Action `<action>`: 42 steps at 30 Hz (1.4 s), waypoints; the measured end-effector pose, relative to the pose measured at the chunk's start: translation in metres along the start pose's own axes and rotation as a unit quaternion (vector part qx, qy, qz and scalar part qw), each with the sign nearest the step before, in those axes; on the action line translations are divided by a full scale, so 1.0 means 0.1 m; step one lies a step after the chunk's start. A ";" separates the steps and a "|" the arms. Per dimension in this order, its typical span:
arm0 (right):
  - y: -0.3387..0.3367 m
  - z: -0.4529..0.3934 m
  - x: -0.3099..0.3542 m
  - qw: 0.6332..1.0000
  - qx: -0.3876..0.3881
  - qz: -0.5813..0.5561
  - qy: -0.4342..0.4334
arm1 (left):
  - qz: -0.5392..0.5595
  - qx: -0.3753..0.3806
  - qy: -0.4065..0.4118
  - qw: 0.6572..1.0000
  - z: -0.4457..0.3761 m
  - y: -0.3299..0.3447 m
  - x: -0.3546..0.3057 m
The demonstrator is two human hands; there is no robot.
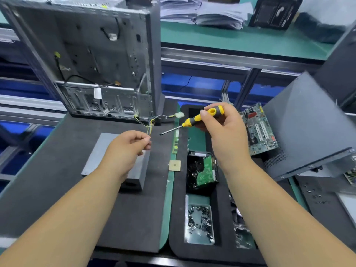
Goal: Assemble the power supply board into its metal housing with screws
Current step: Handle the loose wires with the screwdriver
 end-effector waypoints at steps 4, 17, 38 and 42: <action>0.48 -0.09 0.13 1.000 0.005 -0.008 0.010 | 0.156 0.030 -0.063 0.985 -0.19 -0.37 -0.06; 1.76 -0.16 0.36 0.998 0.009 0.060 -0.022 | 0.240 0.121 -0.097 0.958 -0.74 -1.29 -0.08; 2.33 -0.12 0.27 0.993 -0.023 0.115 -0.016 | 0.306 0.186 -0.177 0.917 -1.03 -1.65 0.15; 2.32 -0.11 0.16 0.988 -0.012 0.152 0.007 | 0.297 0.166 -0.202 0.918 -1.04 -1.63 0.23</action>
Point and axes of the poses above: each hand's wrist, its own z-axis away from the middle knuckle, its own y-axis out of the palm, x = y × z, the point moved 6 cm from there along -z, towards the middle knuckle, and after that the axes turned 1 degree about -y, right-handed, at the moved point
